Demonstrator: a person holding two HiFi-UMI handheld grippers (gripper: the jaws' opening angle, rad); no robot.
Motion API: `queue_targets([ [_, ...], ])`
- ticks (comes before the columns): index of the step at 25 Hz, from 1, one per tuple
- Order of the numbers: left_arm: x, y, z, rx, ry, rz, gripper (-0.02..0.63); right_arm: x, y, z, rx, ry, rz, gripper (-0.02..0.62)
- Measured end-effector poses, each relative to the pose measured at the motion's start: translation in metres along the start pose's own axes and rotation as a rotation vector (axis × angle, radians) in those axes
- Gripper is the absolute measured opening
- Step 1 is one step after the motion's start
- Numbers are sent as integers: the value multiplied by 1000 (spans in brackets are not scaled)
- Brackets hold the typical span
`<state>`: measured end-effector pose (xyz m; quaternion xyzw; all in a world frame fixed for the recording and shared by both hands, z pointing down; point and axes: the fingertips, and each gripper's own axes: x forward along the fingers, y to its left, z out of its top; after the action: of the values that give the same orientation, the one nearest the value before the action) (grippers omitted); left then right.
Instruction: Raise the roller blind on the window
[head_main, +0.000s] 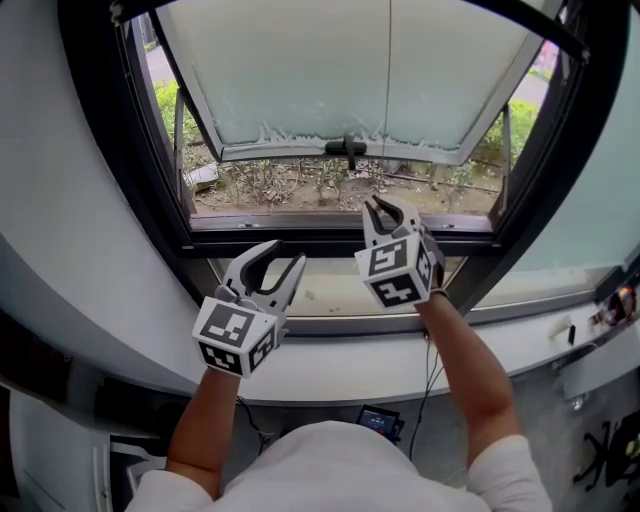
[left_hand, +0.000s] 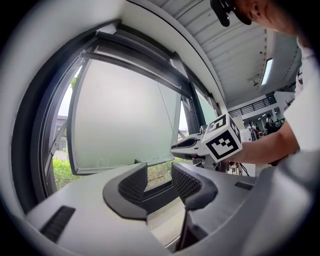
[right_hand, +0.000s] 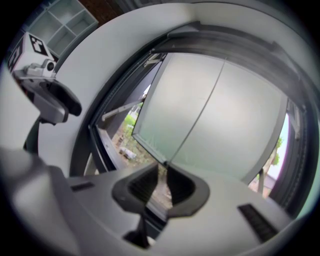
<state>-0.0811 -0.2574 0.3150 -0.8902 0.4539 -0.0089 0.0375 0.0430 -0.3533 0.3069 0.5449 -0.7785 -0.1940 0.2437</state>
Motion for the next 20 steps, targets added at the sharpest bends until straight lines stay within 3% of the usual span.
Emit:
queue_targets([
  [20, -12, -34, -31, -92, 48, -83, 166, -12, -17, 38, 22, -91, -25, 61],
])
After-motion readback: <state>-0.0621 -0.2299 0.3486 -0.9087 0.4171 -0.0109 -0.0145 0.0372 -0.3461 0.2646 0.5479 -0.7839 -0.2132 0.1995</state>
